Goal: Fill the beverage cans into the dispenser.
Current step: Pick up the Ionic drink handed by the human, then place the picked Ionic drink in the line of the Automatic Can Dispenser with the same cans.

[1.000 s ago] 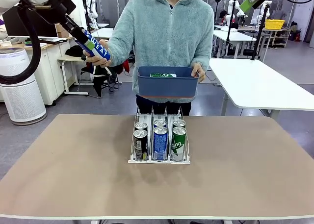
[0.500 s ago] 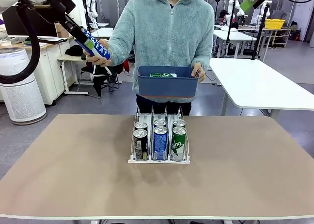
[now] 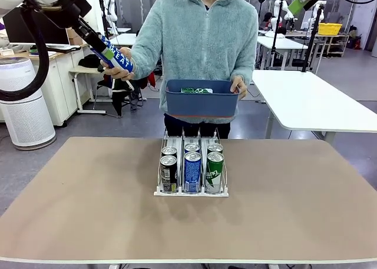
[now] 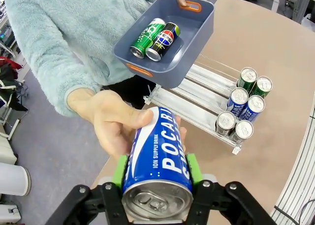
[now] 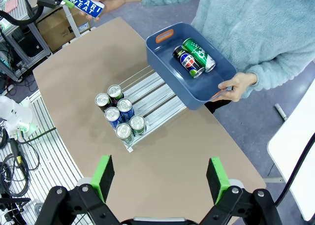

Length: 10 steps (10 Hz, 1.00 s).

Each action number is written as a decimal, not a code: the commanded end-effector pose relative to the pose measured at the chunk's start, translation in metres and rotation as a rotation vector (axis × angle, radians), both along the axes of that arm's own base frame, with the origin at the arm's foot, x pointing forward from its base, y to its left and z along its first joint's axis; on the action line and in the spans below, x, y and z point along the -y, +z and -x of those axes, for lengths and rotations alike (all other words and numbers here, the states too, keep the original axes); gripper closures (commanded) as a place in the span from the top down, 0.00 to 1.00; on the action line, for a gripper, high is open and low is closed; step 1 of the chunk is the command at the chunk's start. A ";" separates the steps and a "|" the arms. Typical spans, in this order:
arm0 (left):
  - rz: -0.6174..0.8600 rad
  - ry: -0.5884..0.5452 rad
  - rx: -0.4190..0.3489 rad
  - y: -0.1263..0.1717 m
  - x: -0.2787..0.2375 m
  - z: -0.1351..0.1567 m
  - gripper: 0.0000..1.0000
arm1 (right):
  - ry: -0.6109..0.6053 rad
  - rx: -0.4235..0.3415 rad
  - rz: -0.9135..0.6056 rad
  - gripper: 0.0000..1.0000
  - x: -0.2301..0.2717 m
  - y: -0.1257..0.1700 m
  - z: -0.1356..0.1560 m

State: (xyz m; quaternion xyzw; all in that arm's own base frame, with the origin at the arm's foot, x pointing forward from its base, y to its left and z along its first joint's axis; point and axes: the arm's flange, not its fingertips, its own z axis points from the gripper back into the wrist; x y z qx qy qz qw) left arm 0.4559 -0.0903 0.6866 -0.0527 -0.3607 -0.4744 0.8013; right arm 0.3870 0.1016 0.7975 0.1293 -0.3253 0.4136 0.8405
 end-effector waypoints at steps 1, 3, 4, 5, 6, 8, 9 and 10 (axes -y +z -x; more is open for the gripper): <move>0.002 0.004 0.000 0.001 -0.002 0.000 0.00 | 0.008 0.002 -0.002 1.00 0.001 -0.001 0.000; 0.002 0.004 0.000 0.001 -0.002 0.000 0.00 | 0.008 0.002 -0.002 1.00 0.001 -0.001 0.000; 0.002 0.004 0.000 0.001 -0.002 0.000 0.00 | 0.008 0.002 -0.002 1.00 0.001 -0.001 0.000; 0.002 0.004 0.000 0.001 -0.002 0.000 0.00 | 0.008 0.002 -0.002 1.00 0.001 -0.001 0.000; 0.002 0.004 0.000 0.001 -0.002 0.000 0.00 | 0.008 0.002 -0.002 1.00 0.001 -0.001 0.000; 0.002 0.004 0.000 0.001 -0.002 0.000 0.00 | 0.008 0.002 -0.002 1.00 0.001 -0.001 0.000; 0.002 0.004 0.000 0.001 -0.002 0.000 0.00 | 0.008 0.002 -0.002 1.00 0.001 -0.001 0.000; 0.002 0.004 0.000 0.001 -0.002 0.000 0.00 | 0.008 0.002 -0.002 1.00 0.001 -0.001 0.000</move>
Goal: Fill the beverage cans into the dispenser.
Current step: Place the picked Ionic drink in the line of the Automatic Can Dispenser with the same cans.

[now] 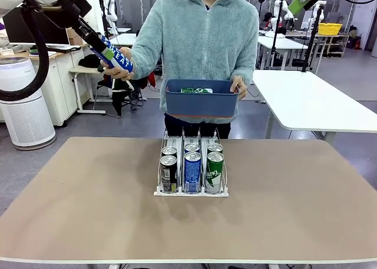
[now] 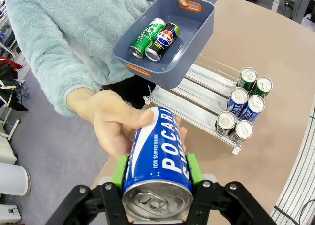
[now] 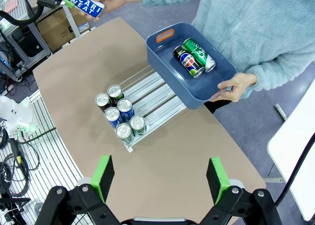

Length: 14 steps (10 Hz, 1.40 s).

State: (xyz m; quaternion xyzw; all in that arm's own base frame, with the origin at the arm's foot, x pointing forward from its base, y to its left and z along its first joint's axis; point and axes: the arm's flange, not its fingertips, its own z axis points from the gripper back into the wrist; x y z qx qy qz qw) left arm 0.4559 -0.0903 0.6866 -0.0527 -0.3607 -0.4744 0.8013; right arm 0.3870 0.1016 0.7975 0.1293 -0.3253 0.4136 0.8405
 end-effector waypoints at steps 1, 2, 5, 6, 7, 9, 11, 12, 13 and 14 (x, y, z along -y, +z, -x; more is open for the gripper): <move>0.002 0.004 0.000 0.001 -0.002 0.000 0.00 | 0.008 0.002 -0.002 1.00 0.001 -0.001 0.000; 0.002 0.004 0.000 0.001 -0.002 0.000 0.00 | 0.008 0.002 -0.002 1.00 0.001 -0.001 0.000; 0.002 0.004 0.000 0.001 -0.002 0.000 0.00 | 0.008 0.002 -0.002 1.00 0.001 -0.001 0.000; 0.002 0.004 0.000 0.001 -0.002 0.000 0.00 | 0.008 0.002 -0.002 1.00 0.001 -0.001 0.000; 0.002 0.004 0.000 0.001 -0.002 0.000 0.00 | 0.008 0.002 -0.002 1.00 0.001 -0.001 0.000; 0.002 0.004 0.000 0.001 -0.002 0.000 0.00 | 0.008 0.002 -0.002 1.00 0.001 -0.001 0.000; 0.002 0.004 0.000 0.001 -0.002 0.000 0.00 | 0.008 0.002 -0.002 1.00 0.001 -0.001 0.000; 0.002 0.004 0.000 0.001 -0.002 0.000 0.00 | 0.008 0.002 -0.002 1.00 0.001 -0.001 0.000; 0.002 0.004 0.000 0.001 -0.002 0.000 0.00 | 0.008 0.002 -0.002 1.00 0.001 -0.001 0.000; 0.002 0.004 0.000 0.001 -0.002 0.000 0.00 | 0.008 0.002 -0.002 1.00 0.001 -0.001 0.000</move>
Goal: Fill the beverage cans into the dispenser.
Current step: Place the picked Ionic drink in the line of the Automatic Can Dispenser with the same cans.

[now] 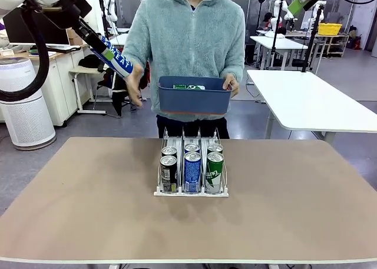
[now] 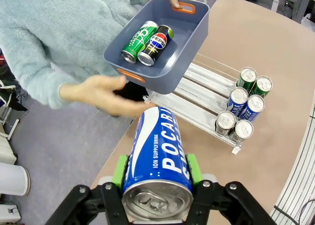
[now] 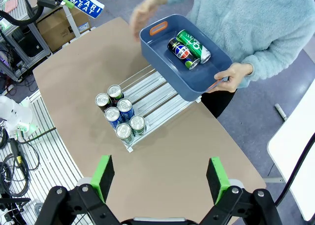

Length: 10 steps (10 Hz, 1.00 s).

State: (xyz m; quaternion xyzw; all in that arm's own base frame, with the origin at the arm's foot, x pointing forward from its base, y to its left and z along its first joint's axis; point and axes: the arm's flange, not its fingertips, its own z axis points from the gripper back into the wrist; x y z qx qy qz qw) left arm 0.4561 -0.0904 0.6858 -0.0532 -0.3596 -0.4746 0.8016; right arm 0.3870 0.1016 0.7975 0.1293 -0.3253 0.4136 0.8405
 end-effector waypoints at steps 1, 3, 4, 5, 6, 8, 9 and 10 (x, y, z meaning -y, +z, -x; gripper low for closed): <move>0.003 0.004 0.002 0.001 -0.002 0.000 0.00 | 0.008 0.002 -0.002 1.00 0.001 -0.001 0.000; -0.015 0.008 -0.015 -0.004 0.004 0.002 0.57 | 0.008 0.002 -0.002 1.00 0.001 -0.001 0.000; -0.066 0.081 -0.057 -0.010 0.015 0.001 0.57 | 0.008 0.002 -0.002 1.00 0.001 -0.001 0.000; -0.116 0.126 -0.088 -0.013 0.026 0.013 0.57 | 0.008 0.002 -0.002 1.00 0.001 -0.001 0.000; -0.128 0.137 -0.112 -0.019 0.039 0.029 0.57 | 0.008 0.002 -0.002 1.00 0.001 -0.001 0.000; -0.138 0.191 -0.150 -0.036 0.061 0.056 0.57 | 0.008 0.002 -0.002 1.00 0.001 -0.001 0.000; -0.140 0.221 -0.160 -0.045 0.069 0.065 0.57 | 0.008 0.002 -0.002 1.00 0.001 -0.001 0.000; -0.122 0.253 -0.181 -0.054 0.072 0.070 0.57 | 0.008 0.002 -0.002 1.00 0.001 -0.001 0.000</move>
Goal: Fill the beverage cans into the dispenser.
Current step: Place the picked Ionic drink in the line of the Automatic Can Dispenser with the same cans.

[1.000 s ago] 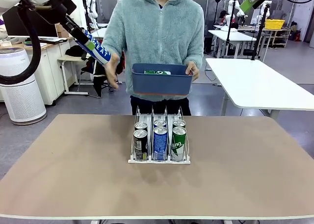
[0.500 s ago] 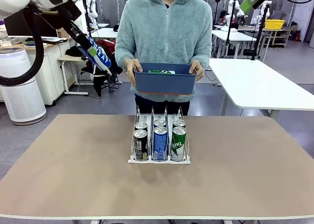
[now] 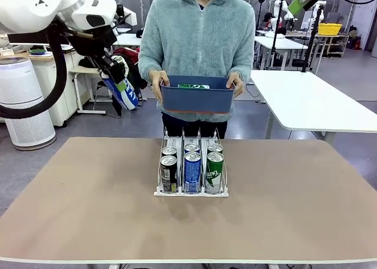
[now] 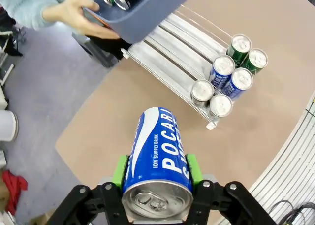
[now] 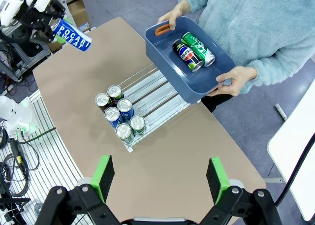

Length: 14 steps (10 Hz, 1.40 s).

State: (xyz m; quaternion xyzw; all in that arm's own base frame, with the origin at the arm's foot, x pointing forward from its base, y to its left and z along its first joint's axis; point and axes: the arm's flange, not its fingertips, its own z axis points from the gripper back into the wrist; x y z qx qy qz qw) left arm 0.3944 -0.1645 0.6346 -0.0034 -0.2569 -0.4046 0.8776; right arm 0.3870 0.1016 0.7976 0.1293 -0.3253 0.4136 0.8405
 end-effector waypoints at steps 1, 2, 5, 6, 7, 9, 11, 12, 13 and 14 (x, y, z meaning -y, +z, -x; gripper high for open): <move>0.009 0.034 -0.007 -0.005 -0.004 0.016 0.57 | 0.008 0.002 -0.002 1.00 0.001 -0.001 0.000; 0.086 -0.023 -0.029 0.004 -0.009 0.015 0.57 | 0.008 0.002 -0.002 1.00 0.001 -0.001 0.000; 0.005 0.019 -0.015 -0.006 0.001 0.008 0.57 | 0.008 0.002 -0.002 1.00 0.001 -0.001 0.000; 0.005 0.019 -0.015 -0.006 0.001 0.008 0.57 | 0.008 0.002 -0.002 1.00 0.001 -0.001 0.000; 0.005 0.019 -0.015 -0.006 0.001 0.008 0.57 | 0.008 0.002 -0.002 1.00 0.001 -0.001 0.000; -0.004 0.161 -0.047 -0.022 0.011 0.012 0.57 | 0.008 0.002 -0.002 1.00 0.001 -0.001 0.000; -0.085 0.273 -0.055 -0.051 0.027 0.032 0.57 | 0.008 0.002 -0.002 1.00 0.001 -0.001 0.000; -0.114 0.289 -0.070 -0.068 0.038 0.044 0.57 | 0.008 0.002 -0.002 1.00 0.001 -0.001 0.000; -0.064 0.253 -0.048 -0.089 0.053 0.058 0.57 | 0.008 0.002 -0.002 1.00 0.001 -0.001 0.000; -0.012 0.236 -0.088 -0.107 0.064 0.071 0.57 | 0.008 0.002 -0.002 1.00 0.001 -0.001 0.000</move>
